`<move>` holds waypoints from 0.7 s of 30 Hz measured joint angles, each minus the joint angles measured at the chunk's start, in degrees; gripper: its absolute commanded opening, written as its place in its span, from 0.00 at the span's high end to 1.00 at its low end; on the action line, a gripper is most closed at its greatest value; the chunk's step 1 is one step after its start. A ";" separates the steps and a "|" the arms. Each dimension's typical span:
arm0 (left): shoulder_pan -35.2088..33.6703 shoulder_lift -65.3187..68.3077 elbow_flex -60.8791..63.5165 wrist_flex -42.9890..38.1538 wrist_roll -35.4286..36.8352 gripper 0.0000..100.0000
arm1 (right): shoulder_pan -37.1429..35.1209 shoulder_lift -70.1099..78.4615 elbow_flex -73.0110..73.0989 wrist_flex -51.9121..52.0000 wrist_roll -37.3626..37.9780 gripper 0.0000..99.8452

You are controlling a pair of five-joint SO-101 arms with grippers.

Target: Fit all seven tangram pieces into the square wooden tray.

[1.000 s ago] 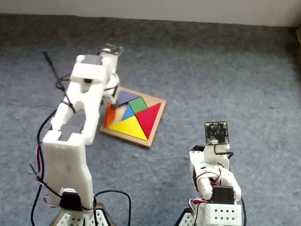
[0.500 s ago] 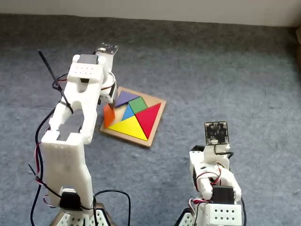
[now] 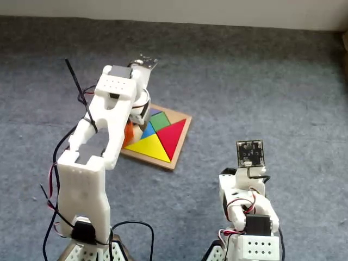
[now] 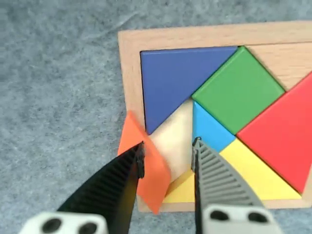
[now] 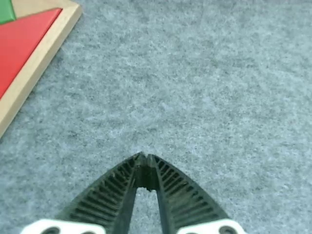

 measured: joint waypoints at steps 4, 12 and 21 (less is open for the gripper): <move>0.35 -0.53 0.09 0.00 0.00 0.83 | 0.00 0.00 0.00 0.00 0.00 0.99; -2.02 -10.02 6.59 -2.29 0.00 0.83 | 0.00 0.00 0.00 0.00 0.00 0.99; -9.67 -12.66 16.35 -13.80 0.00 0.91 | 0.00 0.00 0.00 0.00 0.00 0.99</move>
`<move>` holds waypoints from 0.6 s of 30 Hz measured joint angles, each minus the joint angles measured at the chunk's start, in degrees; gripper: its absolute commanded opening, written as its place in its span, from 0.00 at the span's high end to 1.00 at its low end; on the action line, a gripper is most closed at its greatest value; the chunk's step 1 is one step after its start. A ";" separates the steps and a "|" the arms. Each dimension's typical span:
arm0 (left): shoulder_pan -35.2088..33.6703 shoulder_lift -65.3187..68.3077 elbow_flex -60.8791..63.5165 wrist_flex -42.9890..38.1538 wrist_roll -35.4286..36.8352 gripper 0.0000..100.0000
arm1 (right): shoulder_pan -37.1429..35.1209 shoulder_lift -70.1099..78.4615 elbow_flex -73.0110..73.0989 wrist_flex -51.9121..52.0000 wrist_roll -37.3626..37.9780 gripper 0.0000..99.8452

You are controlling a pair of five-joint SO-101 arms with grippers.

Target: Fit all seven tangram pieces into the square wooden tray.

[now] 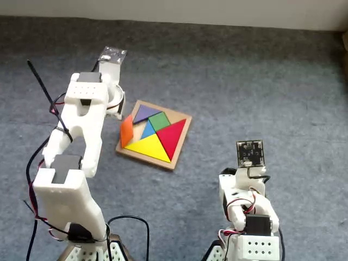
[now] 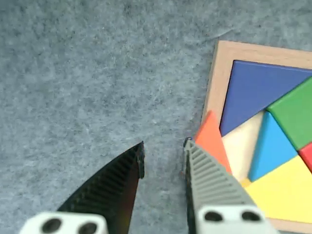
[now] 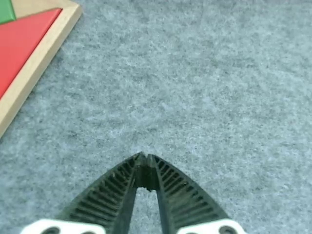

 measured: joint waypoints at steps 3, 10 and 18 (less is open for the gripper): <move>-0.53 -0.09 0.44 -1.76 0.00 0.91 | 0.00 0.00 0.00 0.00 0.00 0.99; -1.41 -0.09 3.78 -5.45 0.00 0.91 | 0.00 0.00 0.00 0.00 0.00 0.99; 3.16 -0.09 8.00 -7.03 -0.53 0.91 | 0.00 0.00 0.00 0.00 0.00 0.99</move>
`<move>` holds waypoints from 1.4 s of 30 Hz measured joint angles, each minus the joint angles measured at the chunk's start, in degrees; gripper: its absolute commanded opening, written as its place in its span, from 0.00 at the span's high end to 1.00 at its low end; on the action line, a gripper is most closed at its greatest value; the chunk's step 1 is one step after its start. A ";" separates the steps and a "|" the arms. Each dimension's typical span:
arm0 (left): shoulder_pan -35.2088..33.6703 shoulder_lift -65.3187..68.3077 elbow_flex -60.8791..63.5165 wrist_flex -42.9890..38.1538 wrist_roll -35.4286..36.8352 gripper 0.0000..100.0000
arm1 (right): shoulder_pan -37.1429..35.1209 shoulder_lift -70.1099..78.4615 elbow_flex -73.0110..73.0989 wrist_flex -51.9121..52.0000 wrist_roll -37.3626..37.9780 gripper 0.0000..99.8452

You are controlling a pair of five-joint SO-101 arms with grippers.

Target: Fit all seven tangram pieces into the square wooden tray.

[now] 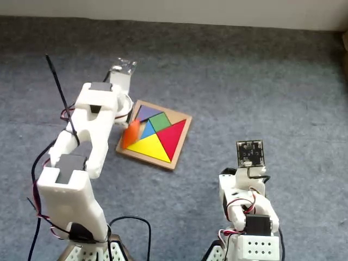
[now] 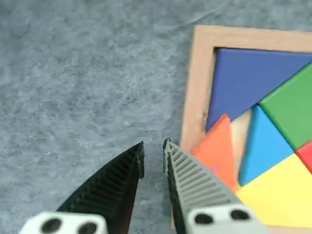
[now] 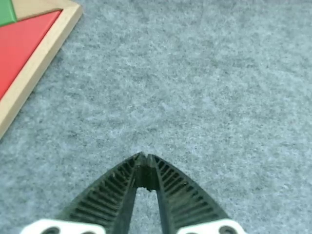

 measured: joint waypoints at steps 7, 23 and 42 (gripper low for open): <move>2.46 0.00 0.18 0.00 0.00 0.91 | 0.00 0.00 0.00 0.00 0.00 0.99; 2.55 -2.64 1.85 0.00 0.09 0.97 | 0.00 0.00 0.00 0.00 0.00 0.99; 2.73 -41.67 39.82 -21.89 0.09 0.99 | 0.00 0.00 0.00 0.00 0.00 0.99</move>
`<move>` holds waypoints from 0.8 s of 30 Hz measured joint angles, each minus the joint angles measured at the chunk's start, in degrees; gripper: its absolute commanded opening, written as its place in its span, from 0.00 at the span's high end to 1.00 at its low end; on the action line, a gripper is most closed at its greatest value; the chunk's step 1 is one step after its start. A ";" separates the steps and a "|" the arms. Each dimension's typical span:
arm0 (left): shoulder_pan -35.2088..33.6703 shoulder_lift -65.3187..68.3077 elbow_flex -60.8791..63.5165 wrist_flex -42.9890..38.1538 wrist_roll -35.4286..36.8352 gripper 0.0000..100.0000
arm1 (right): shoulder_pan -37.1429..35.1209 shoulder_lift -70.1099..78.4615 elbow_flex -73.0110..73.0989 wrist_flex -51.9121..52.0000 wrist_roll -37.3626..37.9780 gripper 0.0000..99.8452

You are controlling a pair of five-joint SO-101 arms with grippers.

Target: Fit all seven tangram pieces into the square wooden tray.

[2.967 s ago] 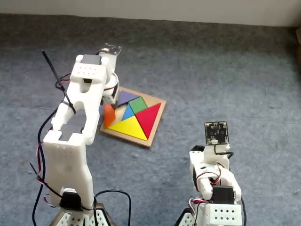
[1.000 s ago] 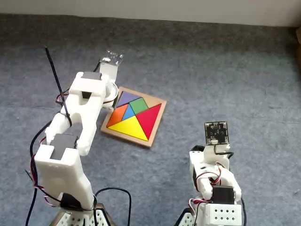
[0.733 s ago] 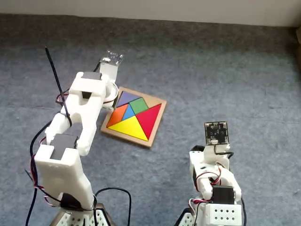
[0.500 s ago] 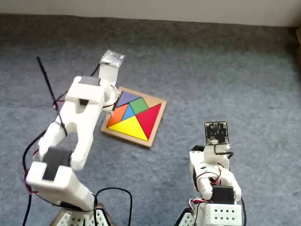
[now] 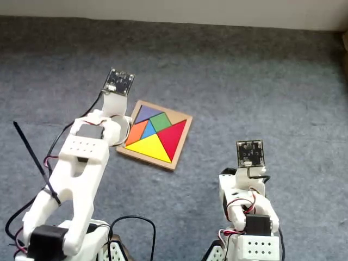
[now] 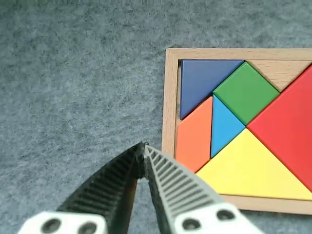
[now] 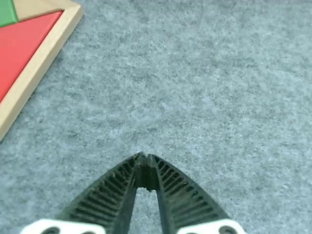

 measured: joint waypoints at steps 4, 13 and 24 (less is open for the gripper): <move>0.09 -3.96 3.25 -2.20 0.00 0.99 | 0.00 0.00 0.00 0.00 0.00 0.99; 2.02 -18.11 18.81 -14.68 0.00 0.99 | 0.00 0.00 0.00 0.00 0.00 0.99; 2.11 -27.43 29.36 -18.02 0.00 0.99 | 0.00 0.00 0.00 0.00 0.00 0.99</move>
